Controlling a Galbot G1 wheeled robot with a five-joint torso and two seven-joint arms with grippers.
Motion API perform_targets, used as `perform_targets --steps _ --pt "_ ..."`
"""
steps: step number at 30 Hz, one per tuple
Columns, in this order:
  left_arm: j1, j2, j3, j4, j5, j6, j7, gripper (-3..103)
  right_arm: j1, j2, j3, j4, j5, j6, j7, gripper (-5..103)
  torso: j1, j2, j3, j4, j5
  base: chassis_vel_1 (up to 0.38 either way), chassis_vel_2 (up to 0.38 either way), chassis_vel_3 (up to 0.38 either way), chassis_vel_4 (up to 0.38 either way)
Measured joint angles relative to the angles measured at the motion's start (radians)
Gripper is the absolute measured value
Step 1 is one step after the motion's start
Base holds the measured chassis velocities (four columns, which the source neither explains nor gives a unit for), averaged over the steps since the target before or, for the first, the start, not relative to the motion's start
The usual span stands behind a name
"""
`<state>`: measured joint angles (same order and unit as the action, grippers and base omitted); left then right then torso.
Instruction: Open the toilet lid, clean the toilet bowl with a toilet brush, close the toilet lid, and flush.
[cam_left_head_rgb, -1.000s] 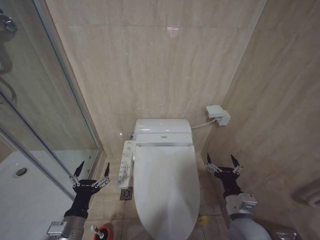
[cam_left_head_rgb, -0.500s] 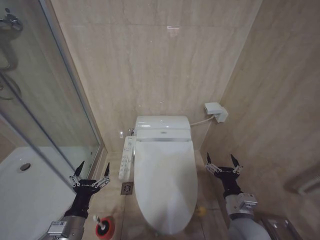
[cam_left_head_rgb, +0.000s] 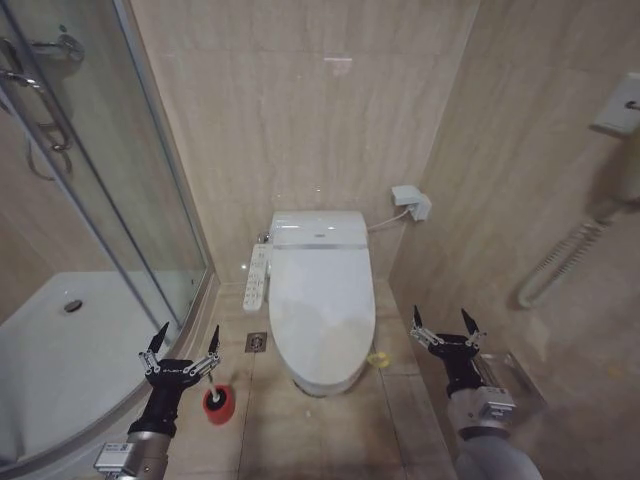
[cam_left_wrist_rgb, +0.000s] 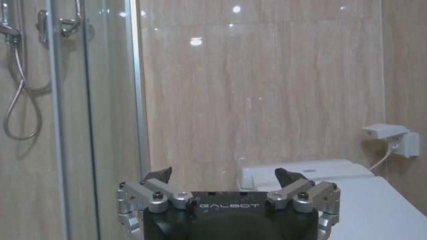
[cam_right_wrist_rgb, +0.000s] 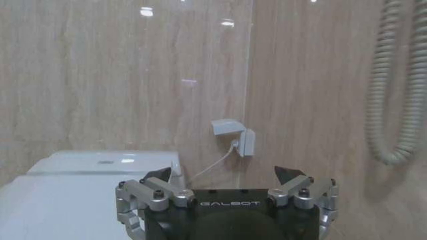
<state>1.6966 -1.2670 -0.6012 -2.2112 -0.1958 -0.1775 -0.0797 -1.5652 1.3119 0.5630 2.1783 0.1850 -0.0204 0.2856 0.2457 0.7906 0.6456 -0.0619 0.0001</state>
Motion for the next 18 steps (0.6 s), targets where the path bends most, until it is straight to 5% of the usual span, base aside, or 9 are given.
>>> perform_targets --steps 18 --pt "-0.001 0.000 0.000 0.000 0.000 0.000 0.000 100 0.001 0.000 0.000 0.000 0.000 0.000 0.000 100 0.001 -0.001 0.001 0.0000 -0.0001 -0.011 0.004 -0.001 0.001"
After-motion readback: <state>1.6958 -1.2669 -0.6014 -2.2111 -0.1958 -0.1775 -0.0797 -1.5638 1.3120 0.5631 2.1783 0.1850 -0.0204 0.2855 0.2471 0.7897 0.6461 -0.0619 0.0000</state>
